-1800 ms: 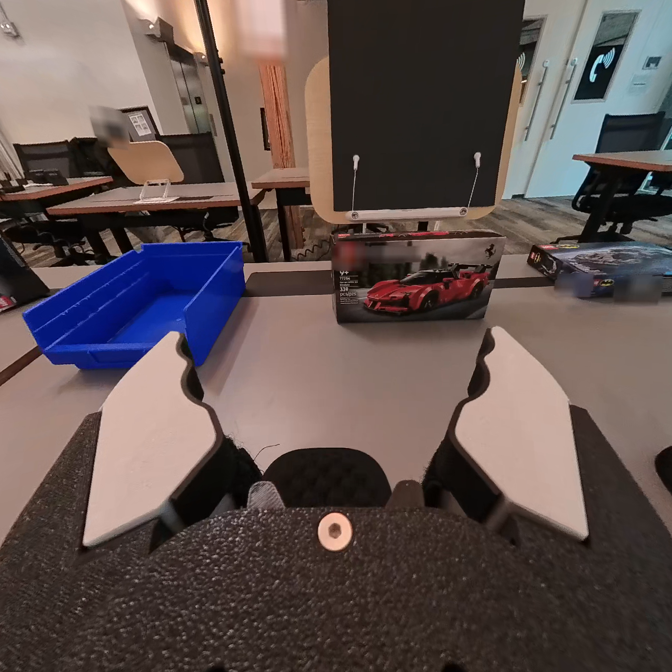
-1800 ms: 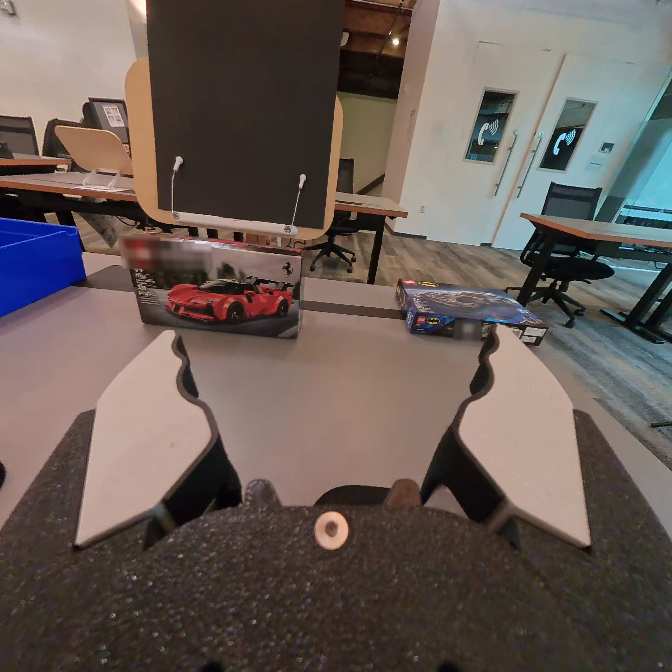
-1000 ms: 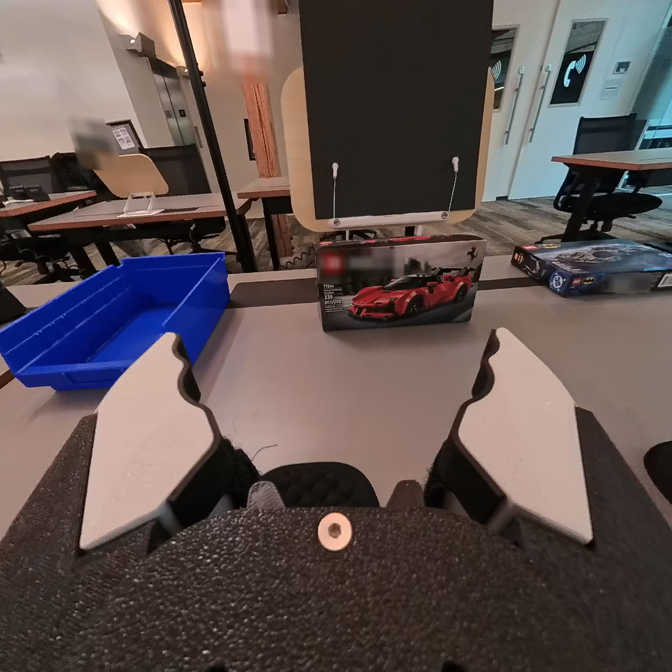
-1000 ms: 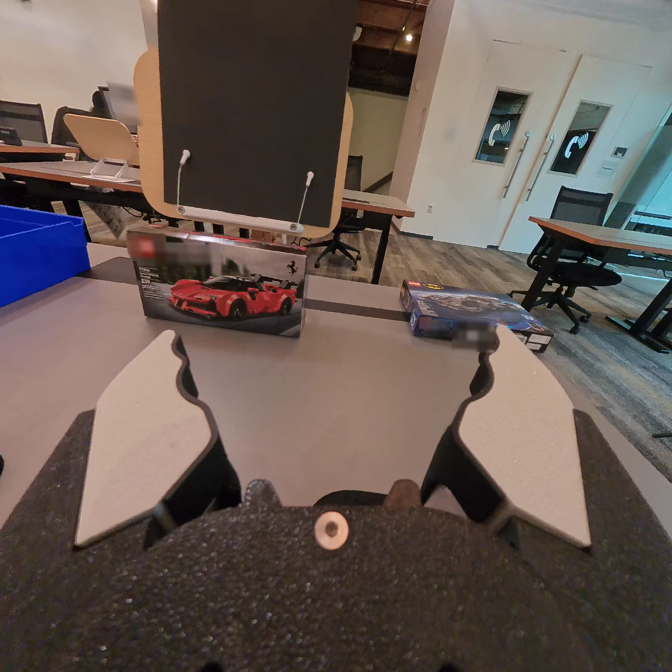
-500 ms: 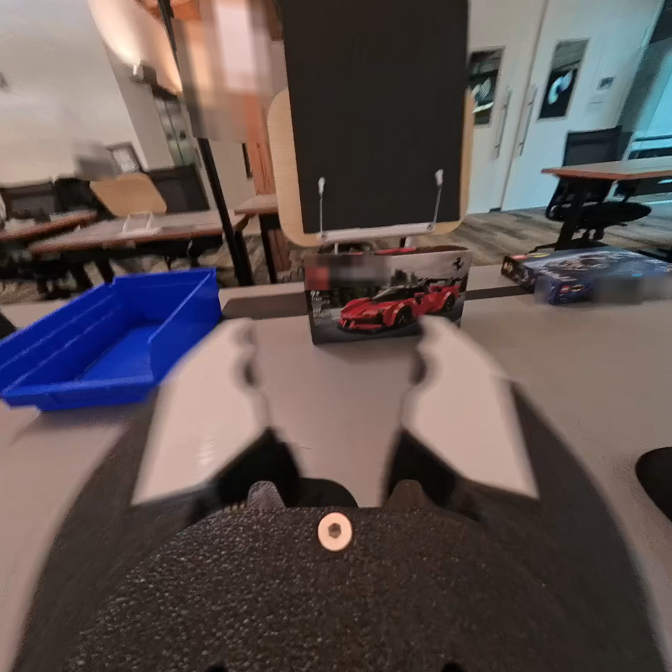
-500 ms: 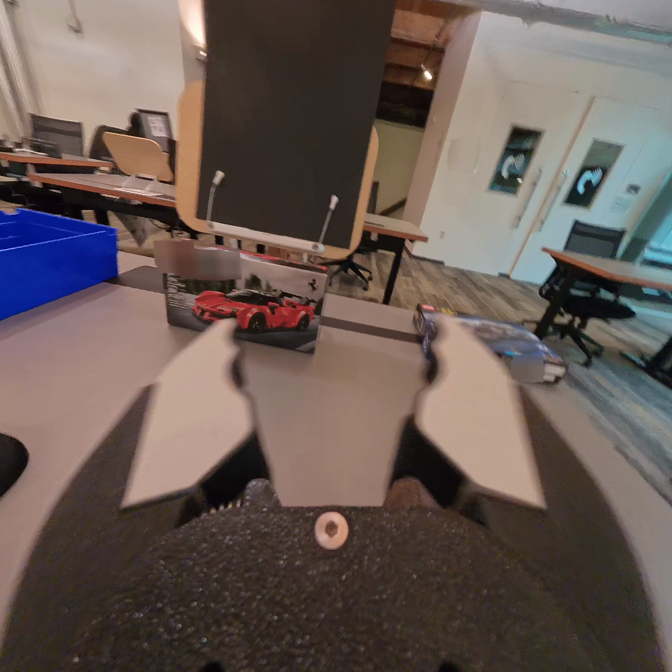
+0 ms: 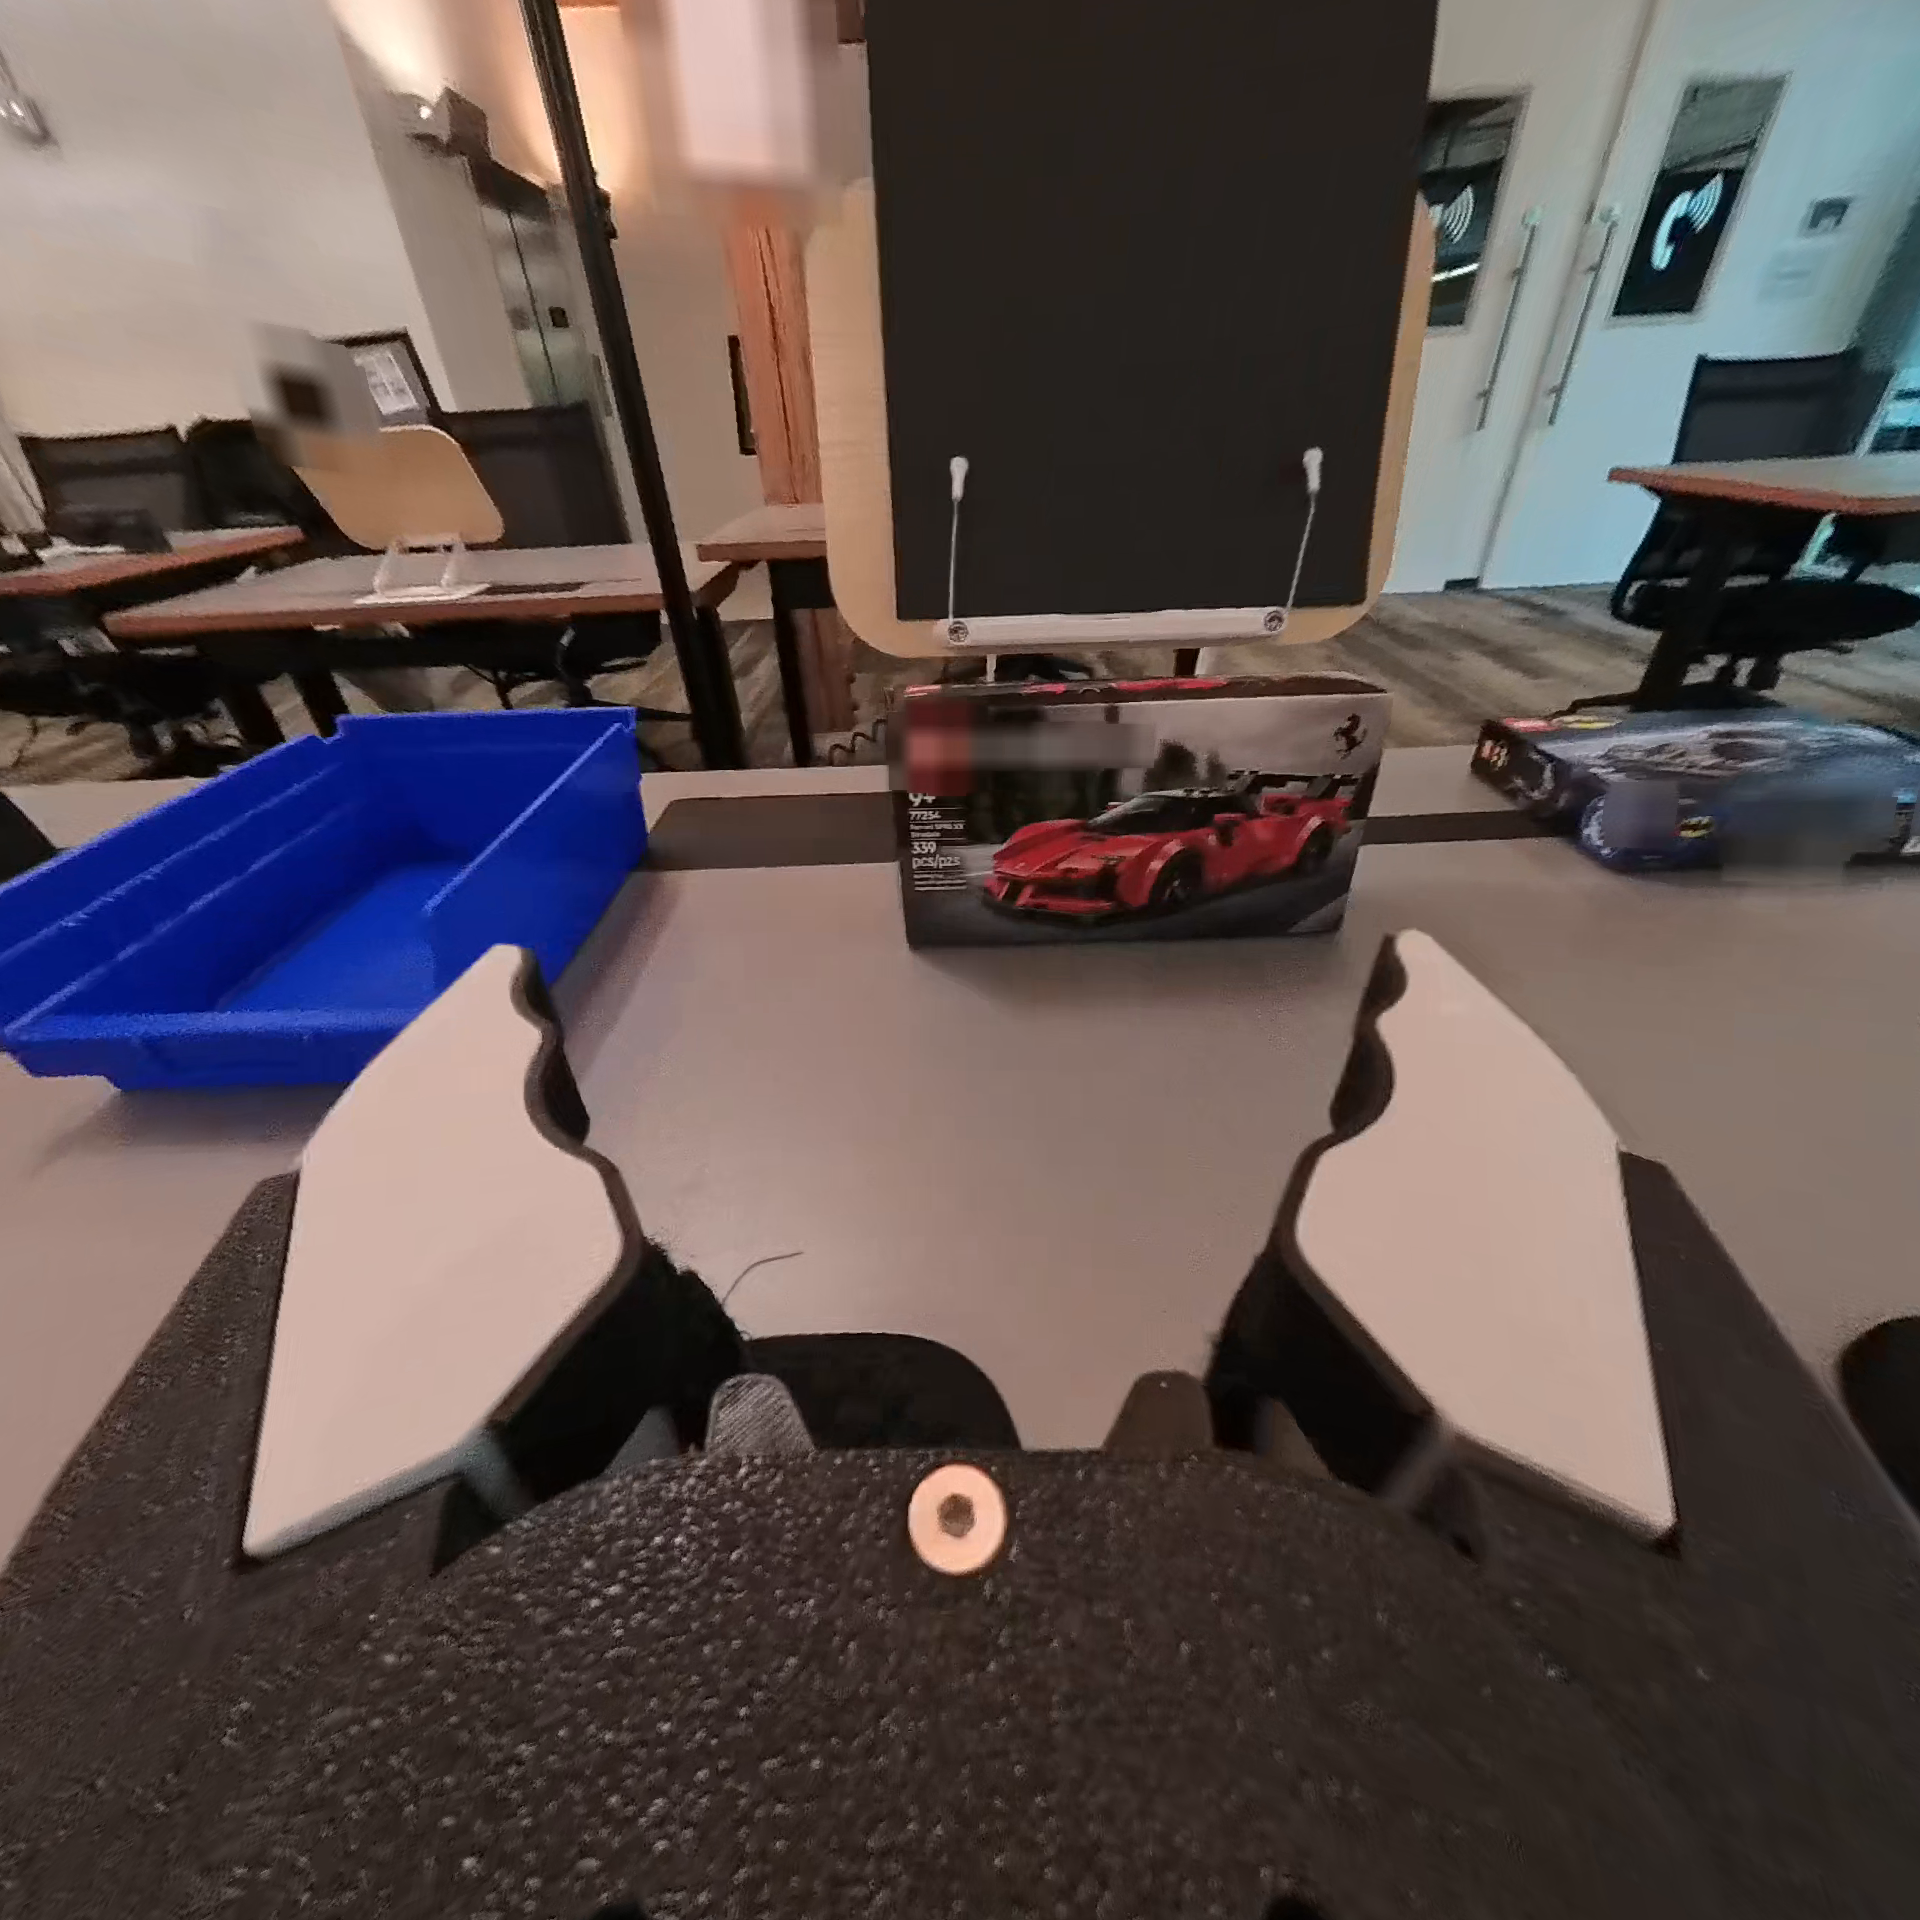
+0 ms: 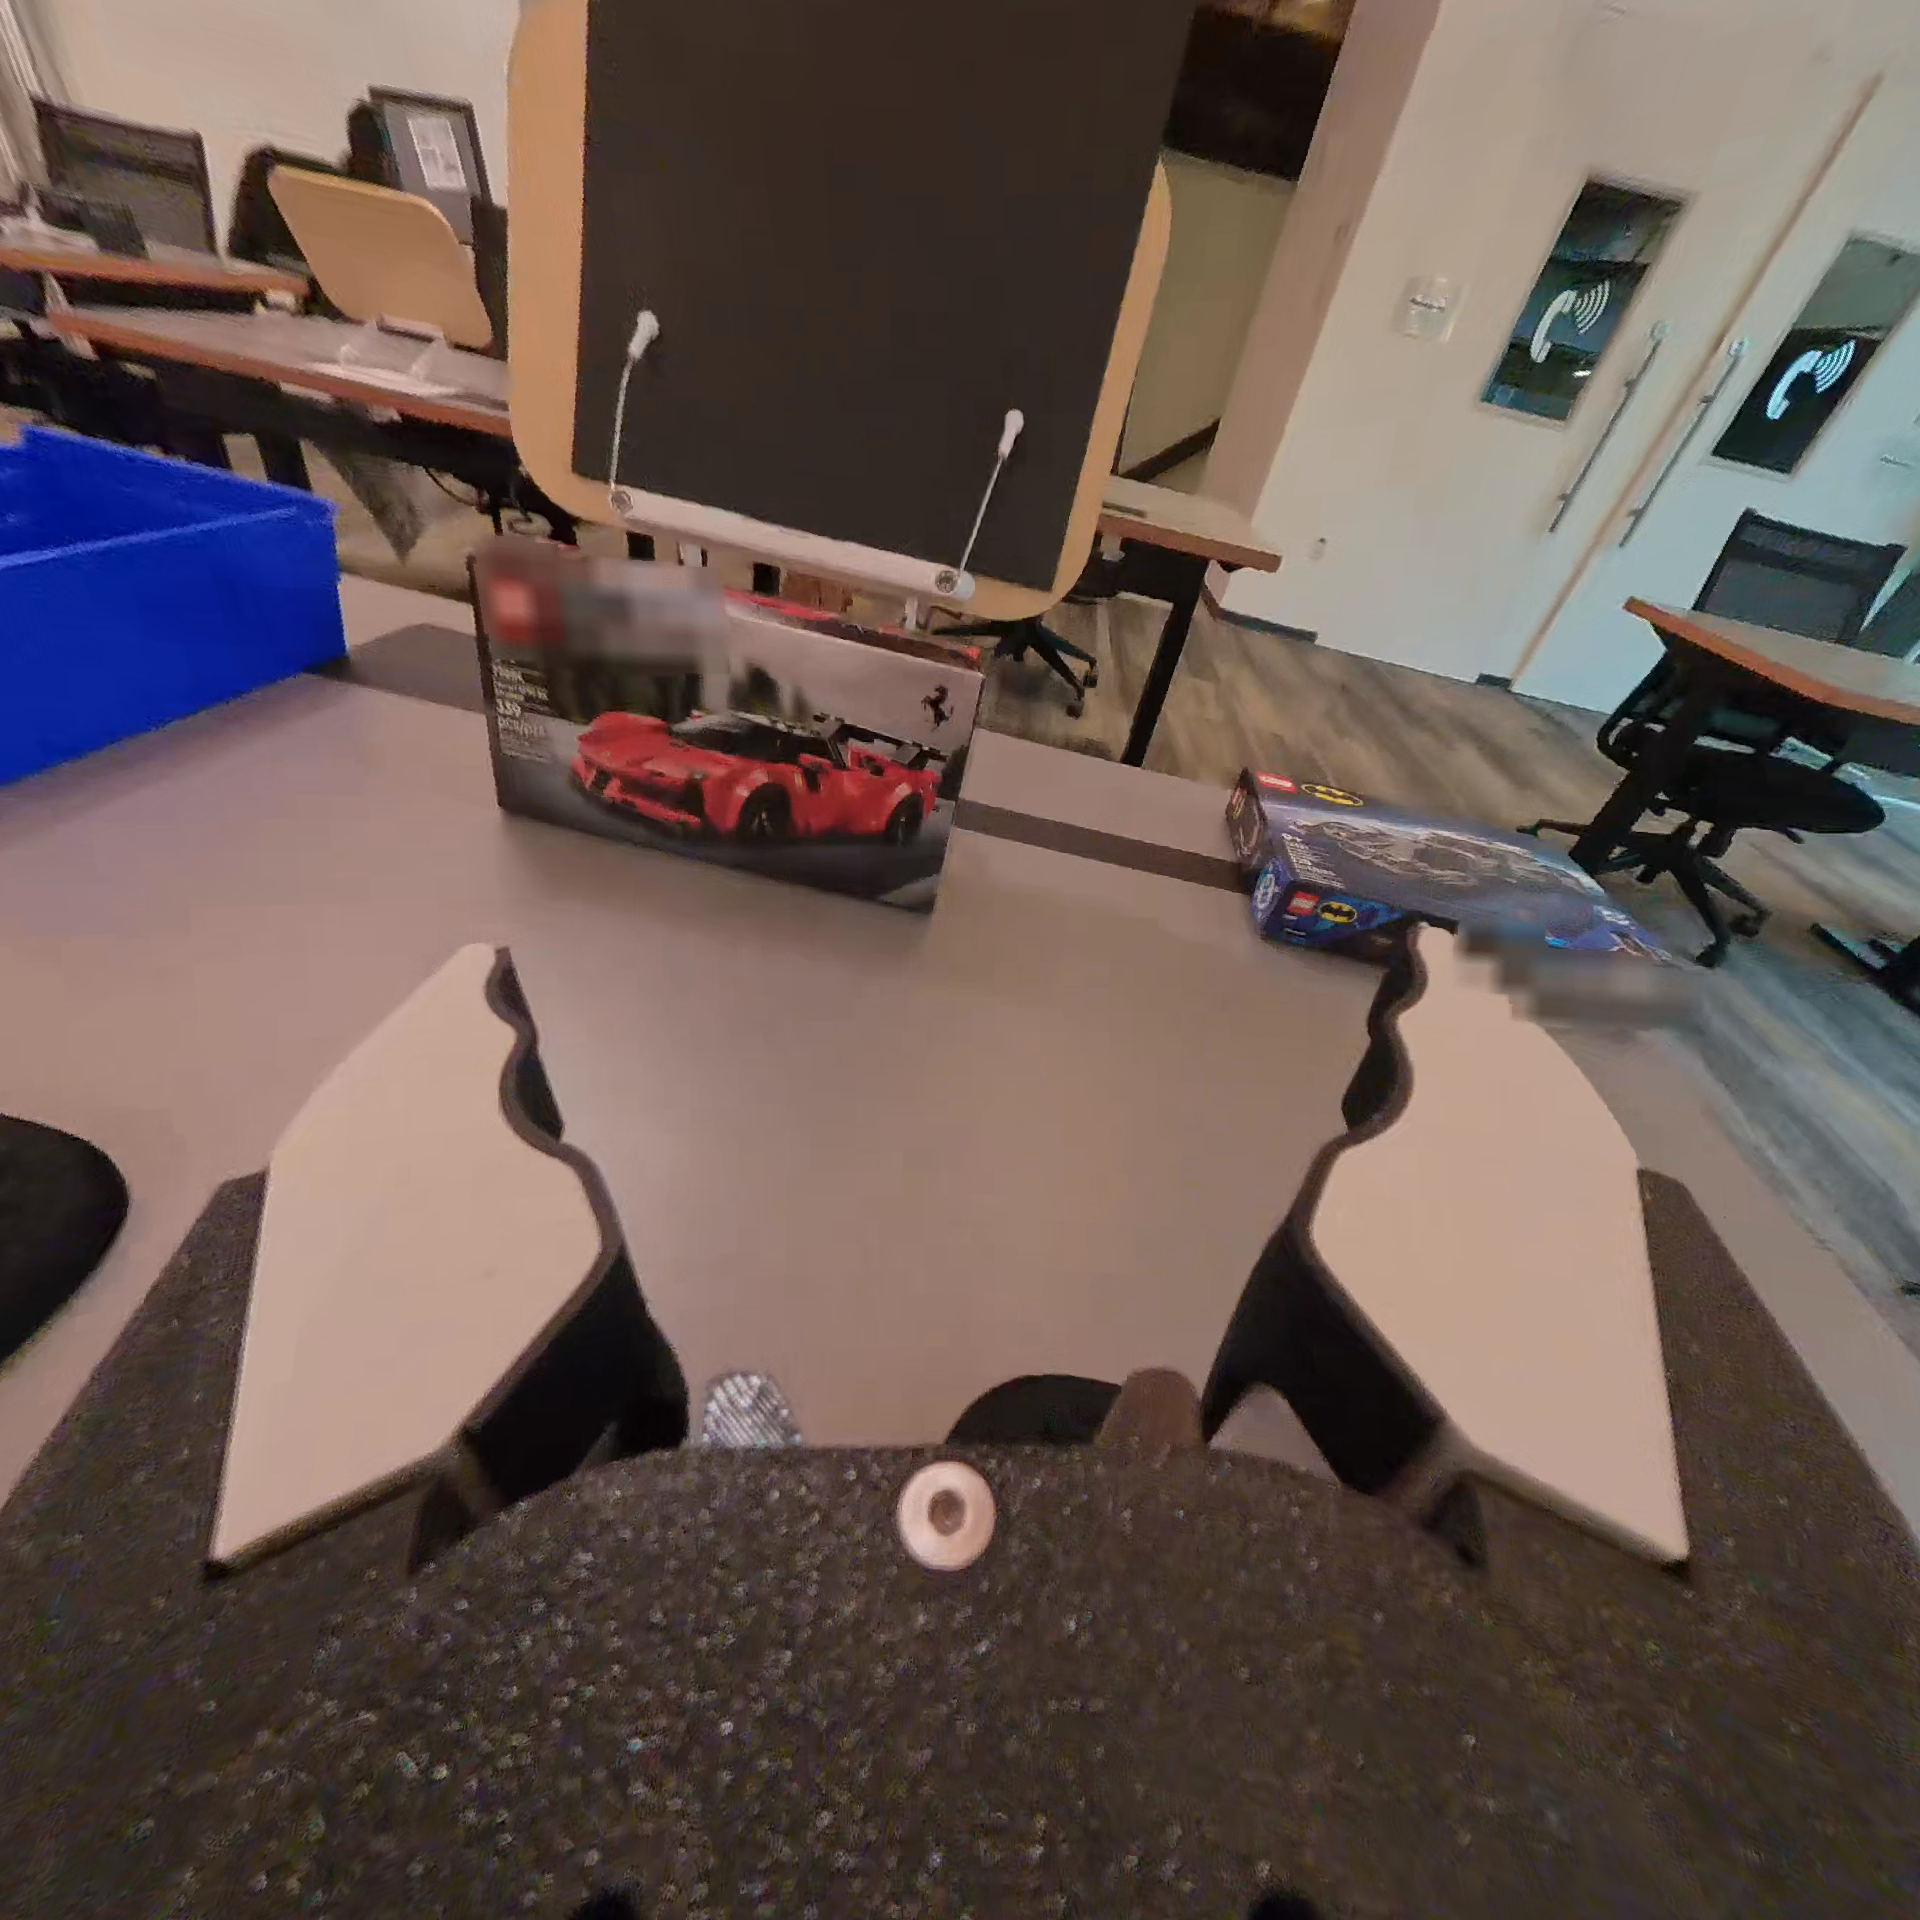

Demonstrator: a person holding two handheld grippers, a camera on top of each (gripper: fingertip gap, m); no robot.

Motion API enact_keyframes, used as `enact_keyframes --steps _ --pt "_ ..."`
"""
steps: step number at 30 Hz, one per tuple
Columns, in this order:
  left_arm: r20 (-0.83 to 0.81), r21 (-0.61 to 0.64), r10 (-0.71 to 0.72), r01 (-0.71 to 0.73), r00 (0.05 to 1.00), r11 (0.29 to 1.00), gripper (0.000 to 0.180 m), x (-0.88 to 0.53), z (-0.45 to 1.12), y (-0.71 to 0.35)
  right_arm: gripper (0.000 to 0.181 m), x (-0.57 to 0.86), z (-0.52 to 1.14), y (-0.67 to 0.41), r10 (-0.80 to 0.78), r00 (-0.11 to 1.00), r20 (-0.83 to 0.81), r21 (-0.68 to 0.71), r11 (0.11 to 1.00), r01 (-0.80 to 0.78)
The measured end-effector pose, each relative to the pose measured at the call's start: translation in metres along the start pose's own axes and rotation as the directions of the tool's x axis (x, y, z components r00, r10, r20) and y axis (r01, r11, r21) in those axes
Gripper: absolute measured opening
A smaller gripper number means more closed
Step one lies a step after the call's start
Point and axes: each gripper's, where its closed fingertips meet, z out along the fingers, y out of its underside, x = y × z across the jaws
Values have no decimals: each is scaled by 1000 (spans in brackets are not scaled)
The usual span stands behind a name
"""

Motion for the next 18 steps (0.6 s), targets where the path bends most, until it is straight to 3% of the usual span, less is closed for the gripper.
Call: enact_keyframes --steps 18 --pt "-38 4 6 -6 999 1000 145 6 1 2 145 7 -2 -3 26 999 -35 26 999 -25"
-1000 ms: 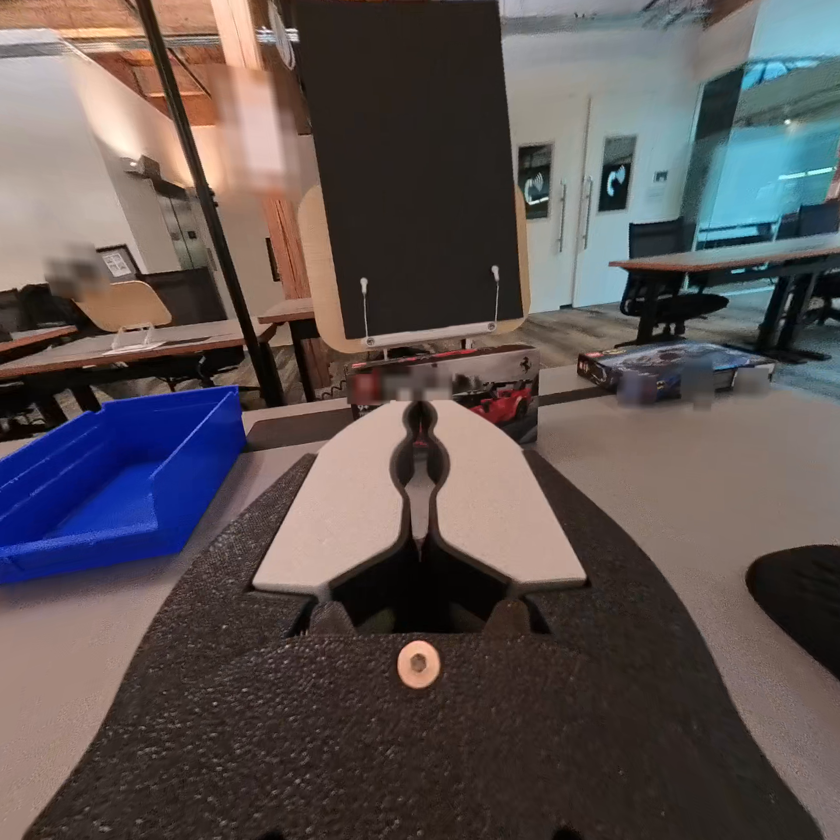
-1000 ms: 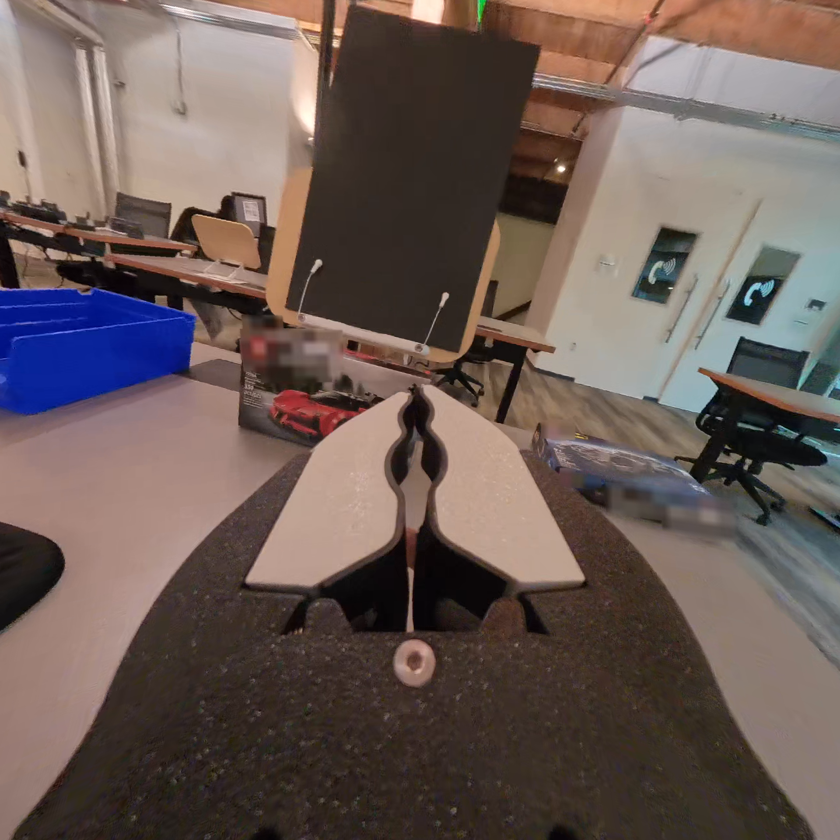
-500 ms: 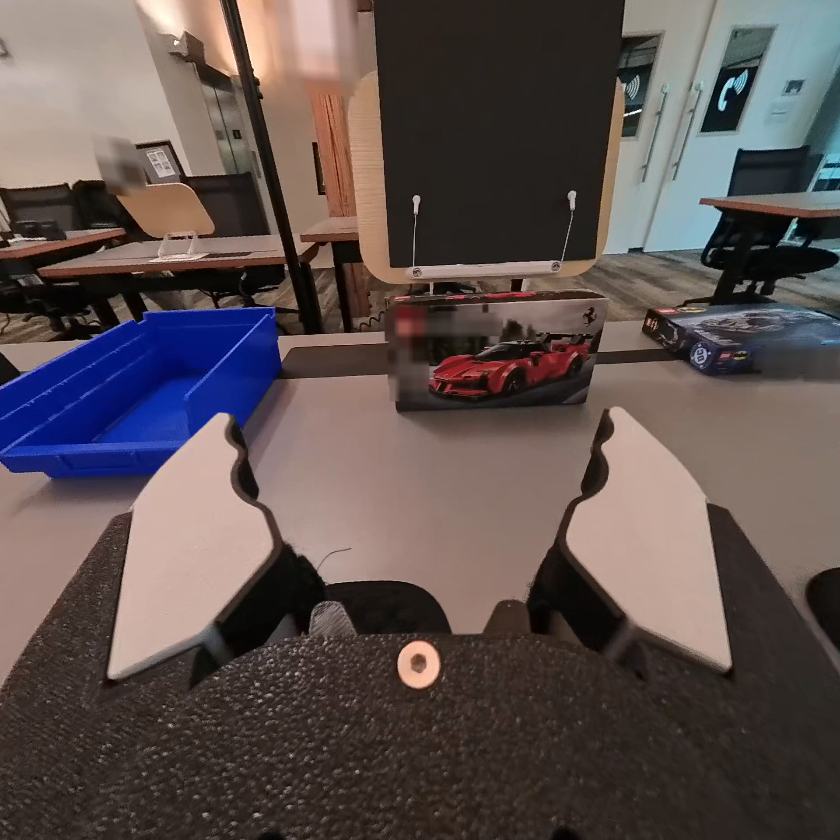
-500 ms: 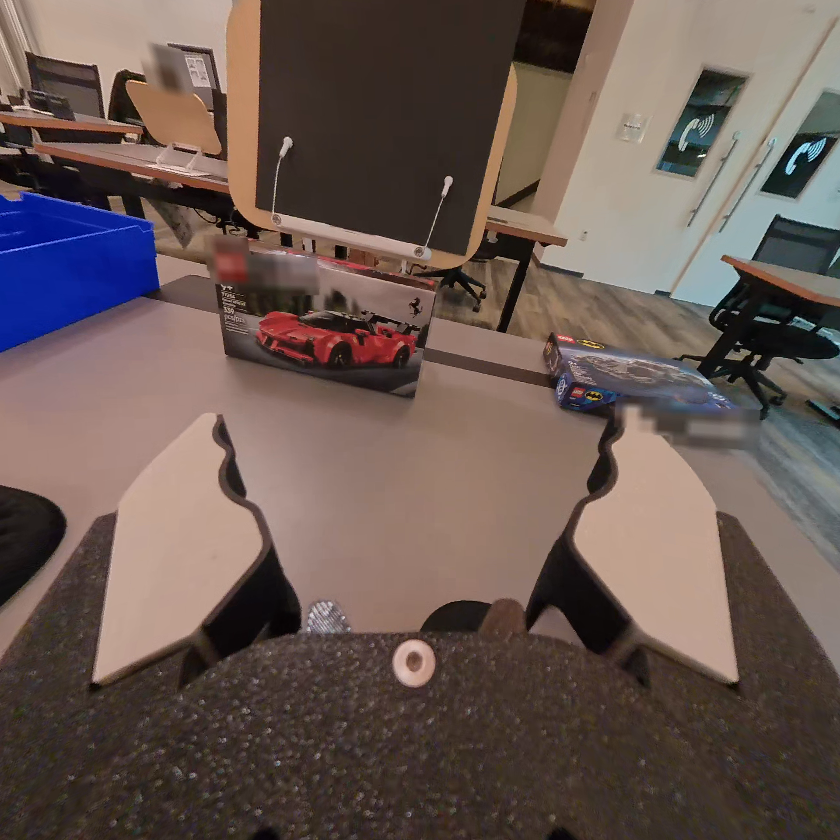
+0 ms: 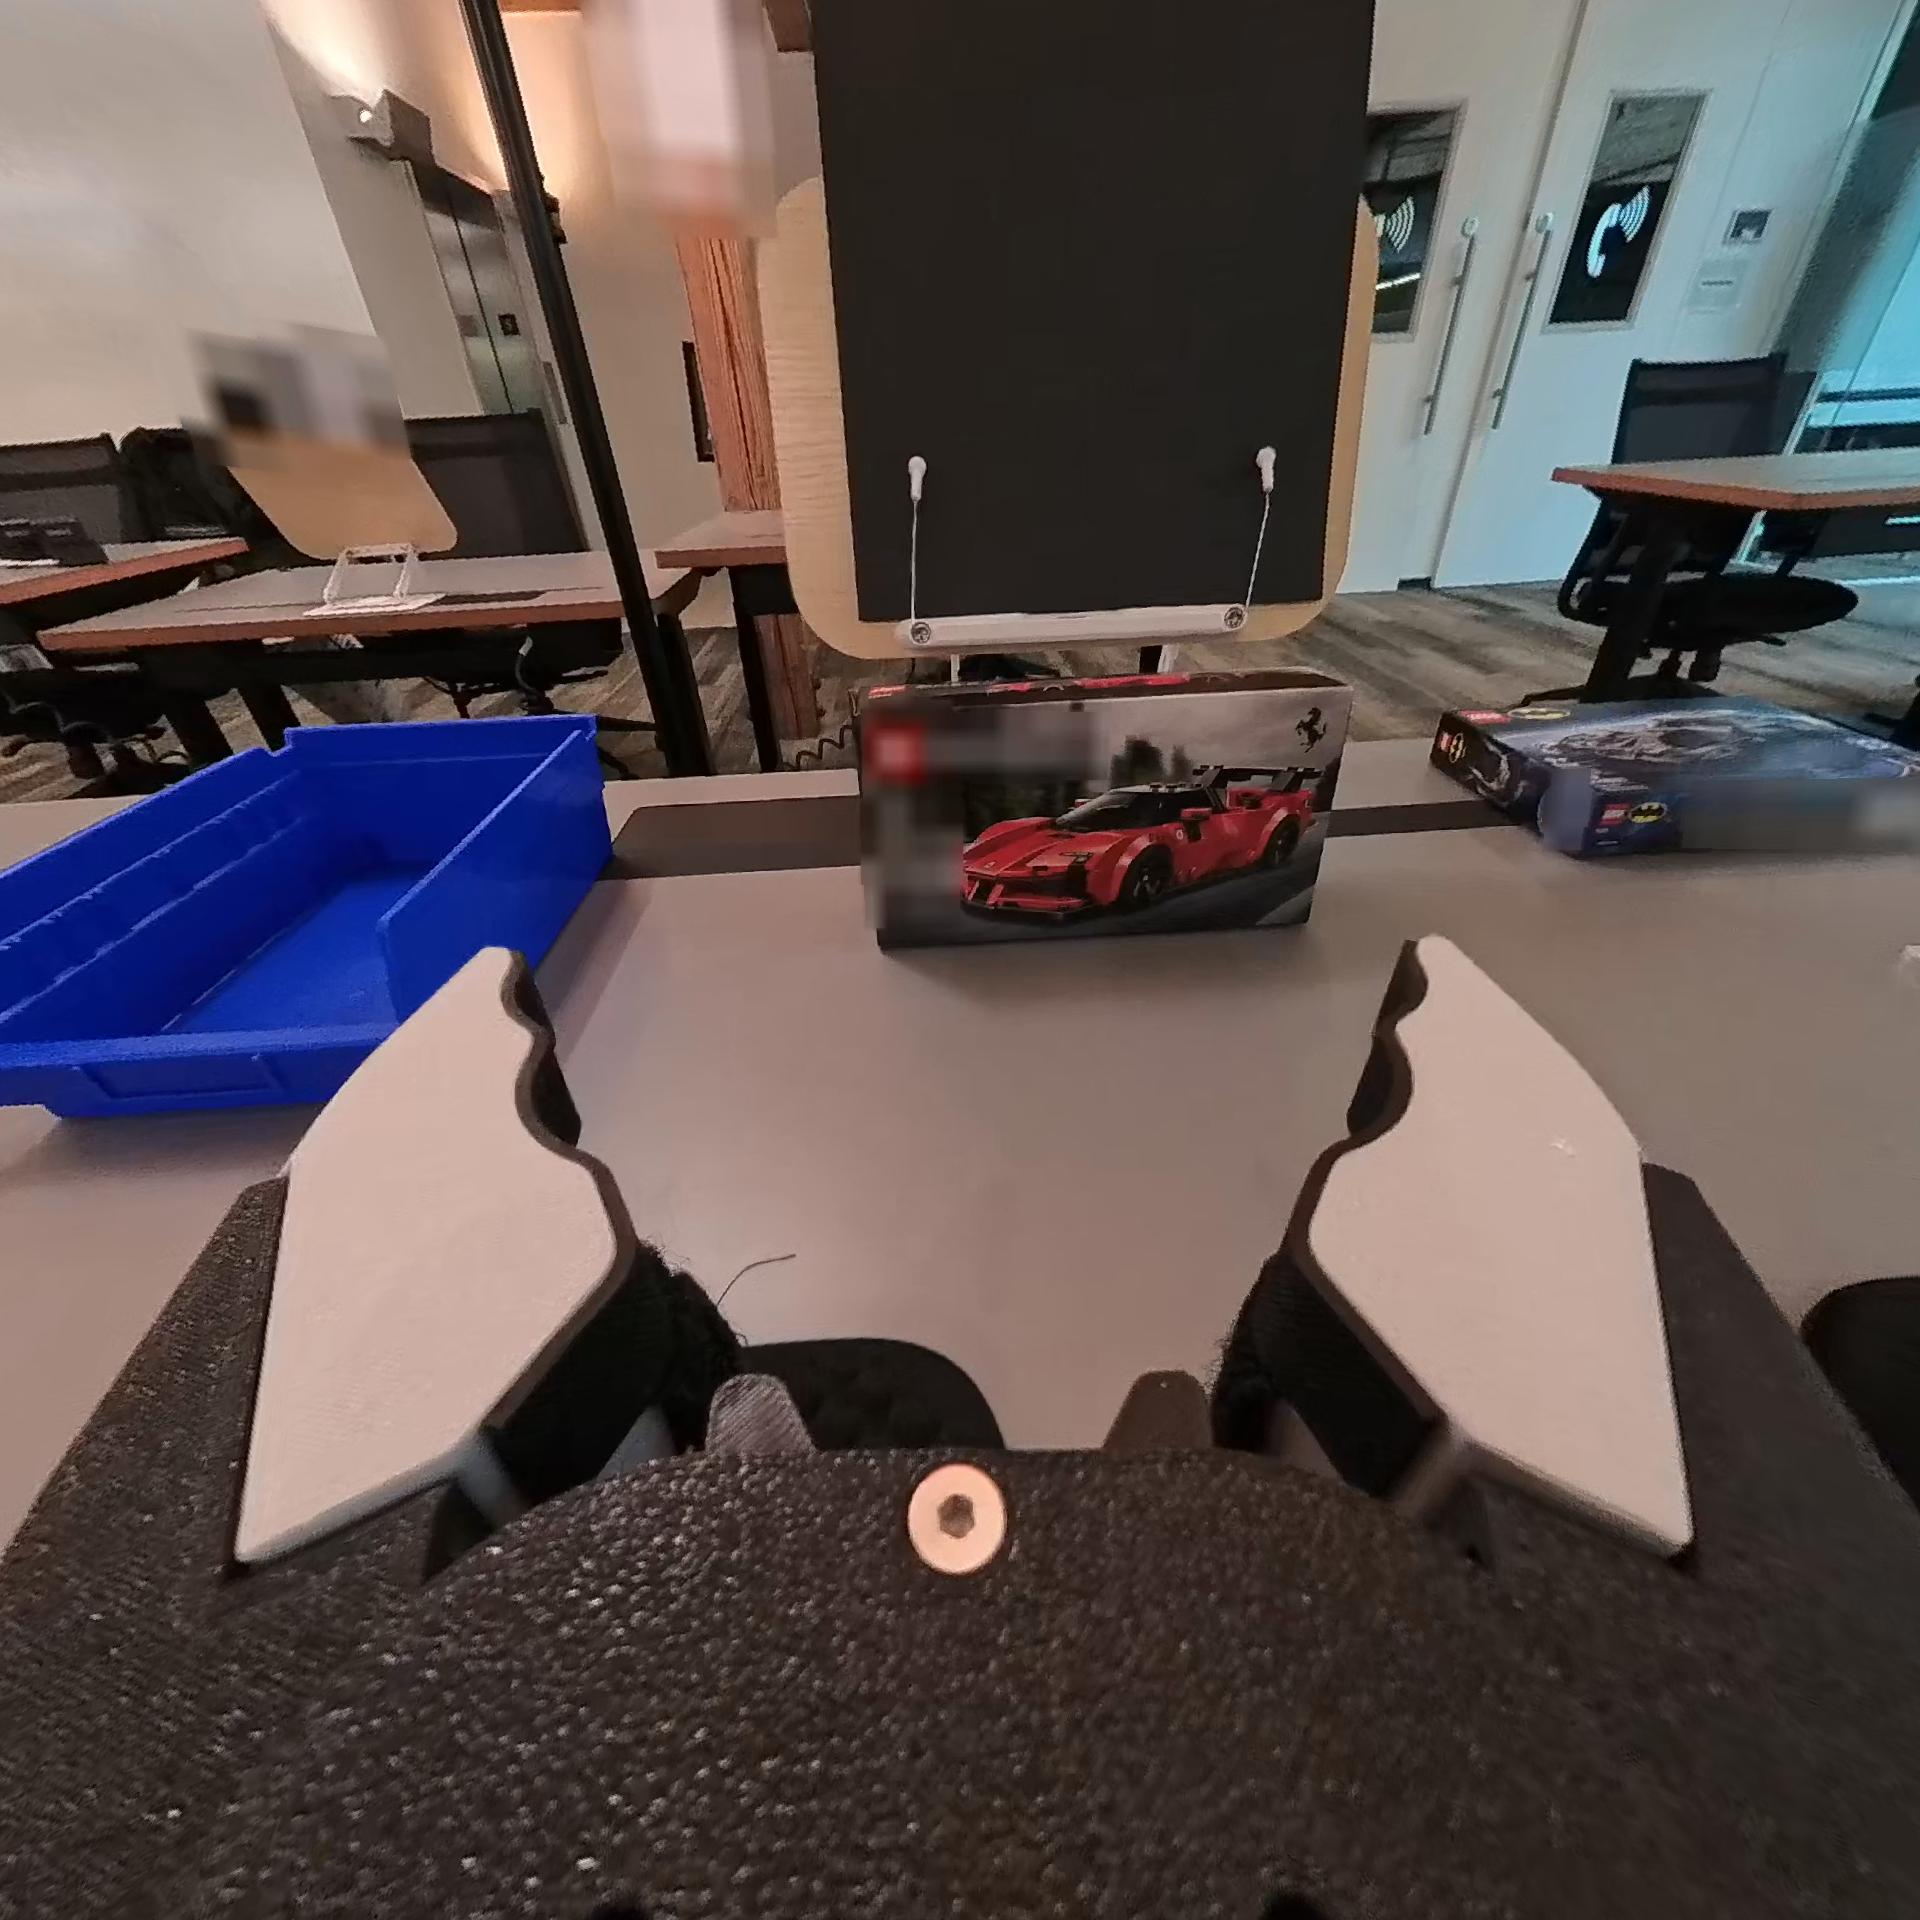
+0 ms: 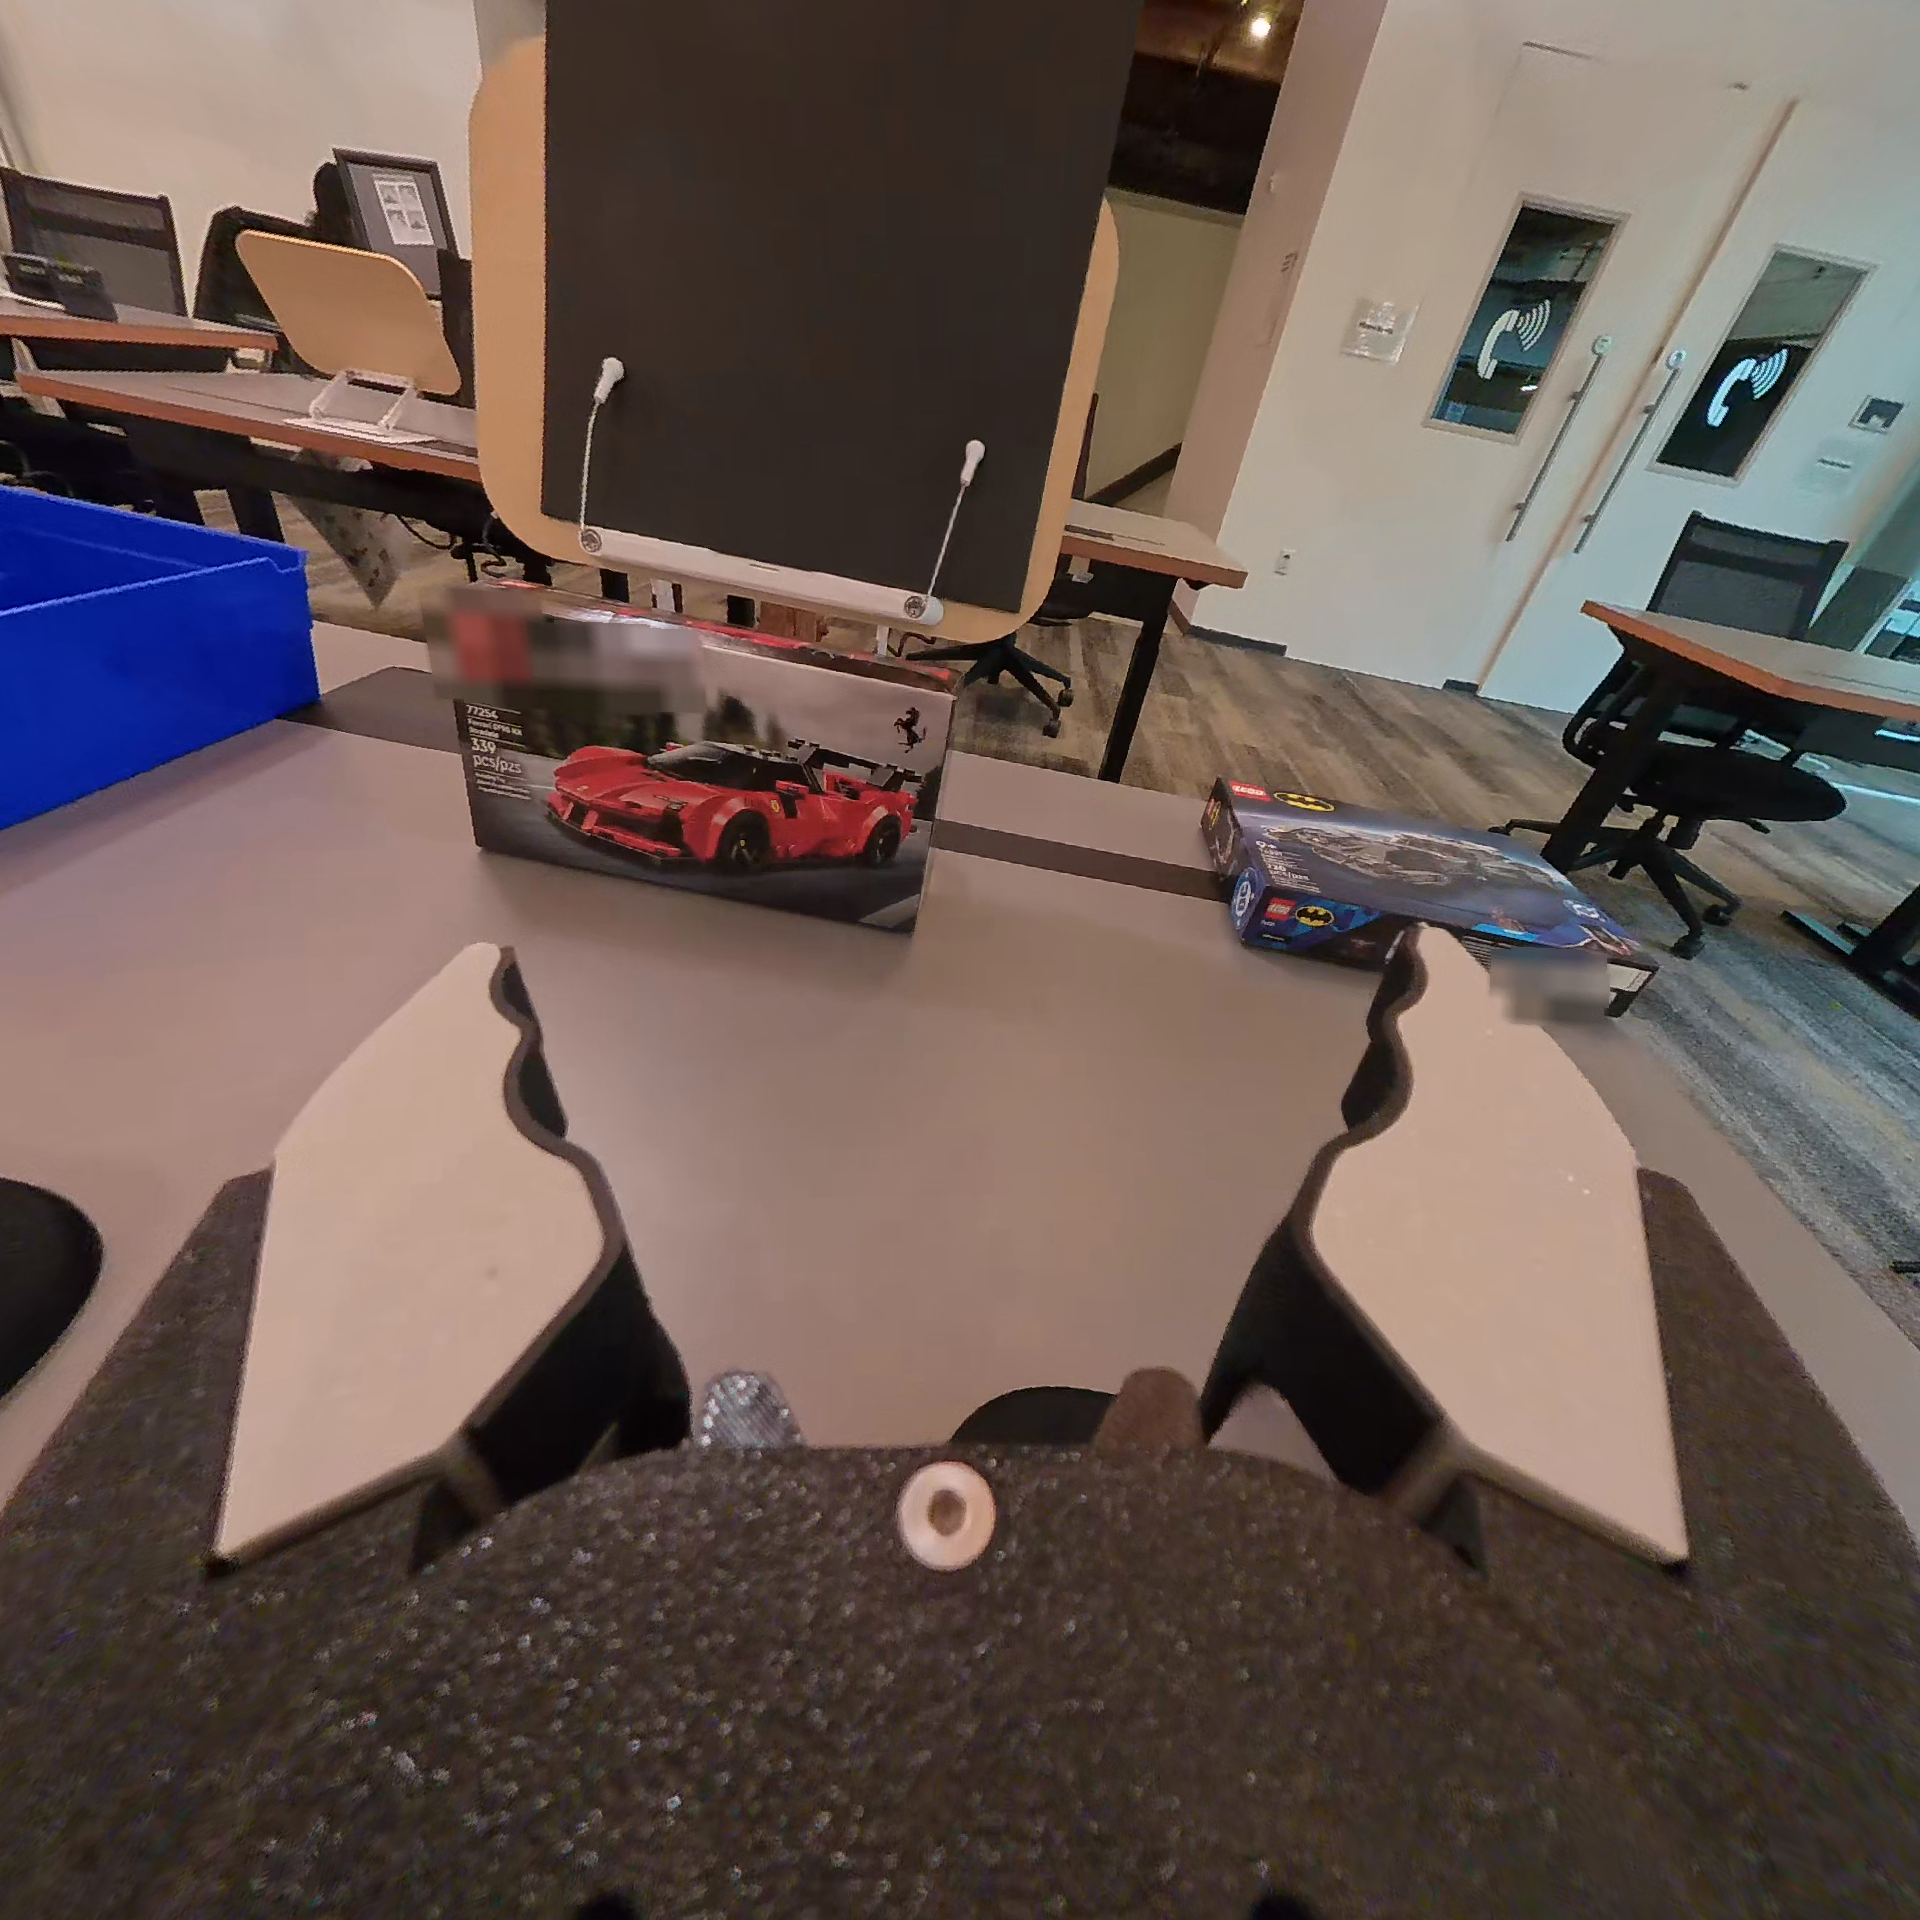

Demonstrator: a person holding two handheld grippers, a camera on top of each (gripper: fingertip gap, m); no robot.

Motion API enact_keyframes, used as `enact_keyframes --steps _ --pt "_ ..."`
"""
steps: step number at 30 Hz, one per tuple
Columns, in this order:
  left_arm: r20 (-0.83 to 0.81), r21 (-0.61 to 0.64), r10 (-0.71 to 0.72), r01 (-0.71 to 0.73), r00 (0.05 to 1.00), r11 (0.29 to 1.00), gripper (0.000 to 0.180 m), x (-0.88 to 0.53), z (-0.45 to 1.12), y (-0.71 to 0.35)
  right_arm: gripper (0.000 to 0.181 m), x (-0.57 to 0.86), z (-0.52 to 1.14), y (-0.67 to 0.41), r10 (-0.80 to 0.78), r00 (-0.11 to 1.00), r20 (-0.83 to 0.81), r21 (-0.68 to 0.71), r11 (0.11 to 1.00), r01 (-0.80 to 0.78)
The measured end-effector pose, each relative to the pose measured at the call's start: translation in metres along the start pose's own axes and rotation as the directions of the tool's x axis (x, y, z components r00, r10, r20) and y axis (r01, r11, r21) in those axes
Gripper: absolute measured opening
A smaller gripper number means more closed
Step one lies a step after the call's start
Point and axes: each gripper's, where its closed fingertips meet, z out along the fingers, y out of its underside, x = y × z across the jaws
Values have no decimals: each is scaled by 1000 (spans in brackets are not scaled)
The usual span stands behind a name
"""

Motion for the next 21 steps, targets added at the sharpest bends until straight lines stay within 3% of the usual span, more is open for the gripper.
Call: enact_keyframes --steps 19,20,21 --pt "-18 15 0 0 1000 1000 139 6 -4 -4 141 4 -4 -5 16 1000 -10 30 999 -16" --pt "-34 27 7 -6 999 1000 126 9 -7 -7 137 3 -5 -7 21 1000 -3 39 999 -21" --pt "-70 63 28 -23 997 998 78 10 -8 -9 120 0 -6 -11 20 1000 17 51 998 -21"
